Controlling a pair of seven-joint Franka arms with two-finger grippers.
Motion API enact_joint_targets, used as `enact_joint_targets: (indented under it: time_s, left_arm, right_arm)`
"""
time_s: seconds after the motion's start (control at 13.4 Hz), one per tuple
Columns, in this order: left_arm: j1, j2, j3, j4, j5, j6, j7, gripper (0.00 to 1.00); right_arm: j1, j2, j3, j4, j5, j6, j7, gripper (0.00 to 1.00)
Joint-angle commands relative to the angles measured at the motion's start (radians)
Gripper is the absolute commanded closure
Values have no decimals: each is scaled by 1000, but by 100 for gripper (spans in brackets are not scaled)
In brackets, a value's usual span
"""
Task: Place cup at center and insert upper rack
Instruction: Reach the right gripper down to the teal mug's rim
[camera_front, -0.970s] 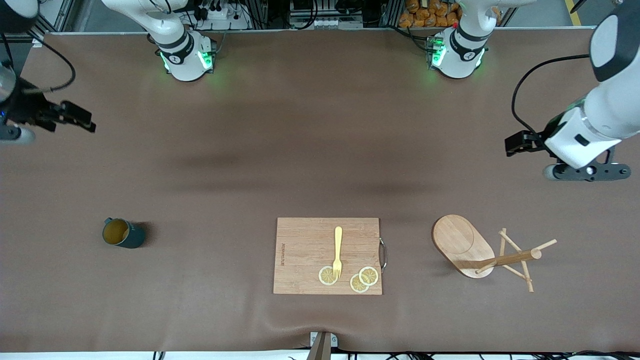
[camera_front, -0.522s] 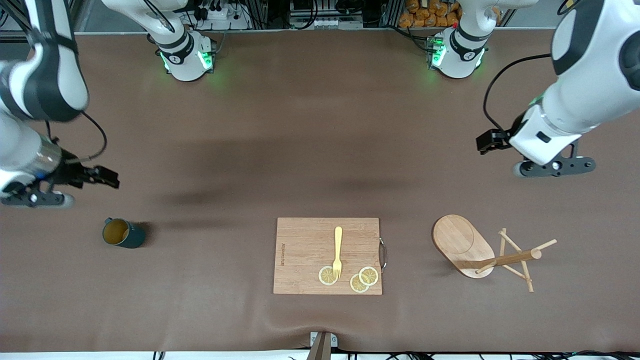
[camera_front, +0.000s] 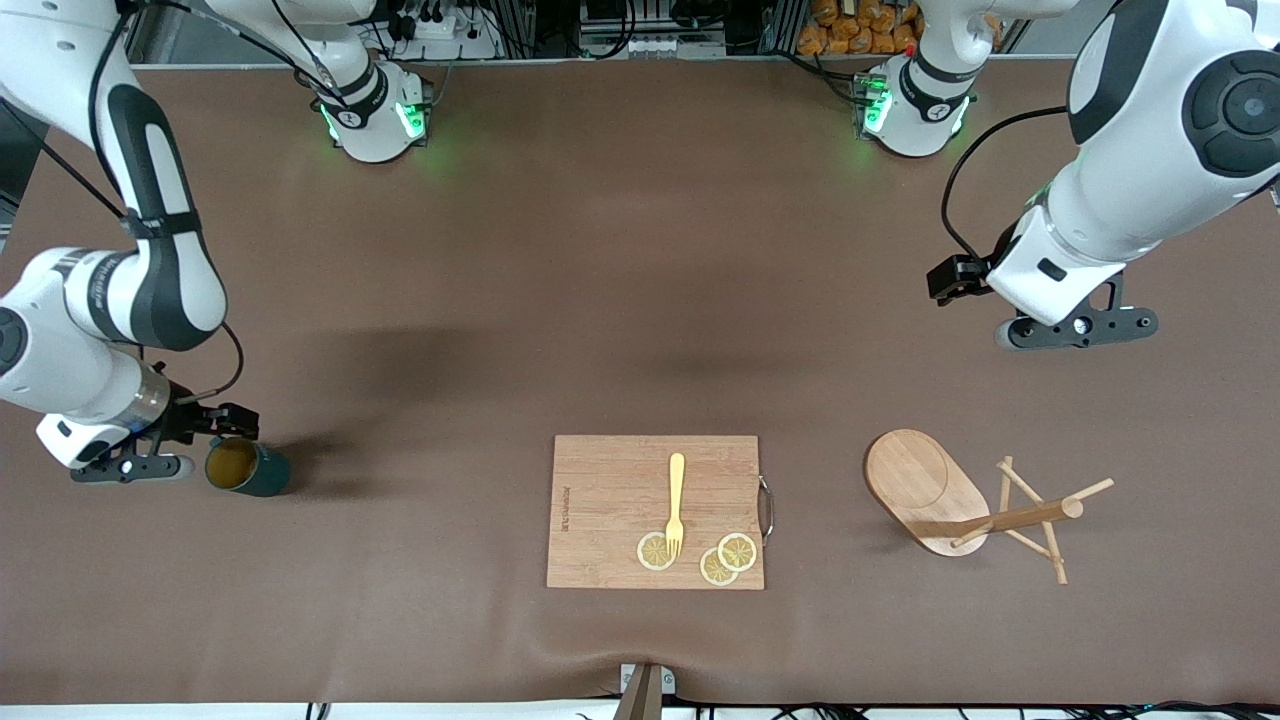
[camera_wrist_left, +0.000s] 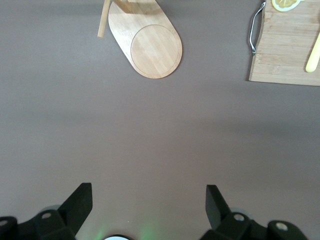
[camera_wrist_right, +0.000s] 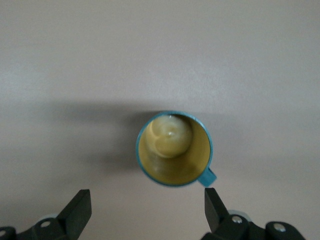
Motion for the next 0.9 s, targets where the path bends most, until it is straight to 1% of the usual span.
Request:
enact_joint_targets:
  time_s: [0.0, 0.45, 0.6, 0.82]
  left_arm:
    - [-2, 5, -1, 17, 23, -15, 18, 0]
    - [12, 5, 5, 18, 21, -12, 42, 0]
    - [38, 7, 6, 18, 16, -10, 77, 0]
    - [39, 18, 8, 18, 10, 16, 78, 0]
  right_arm:
    - [-7, 41, 6, 23, 9, 34, -27, 0]
    - [1, 94, 8, 38, 9, 94, -27, 0]
    - [6, 112, 9, 40, 8, 117, -27, 0]
    - [9, 141, 9, 40, 9, 151, -41, 0]
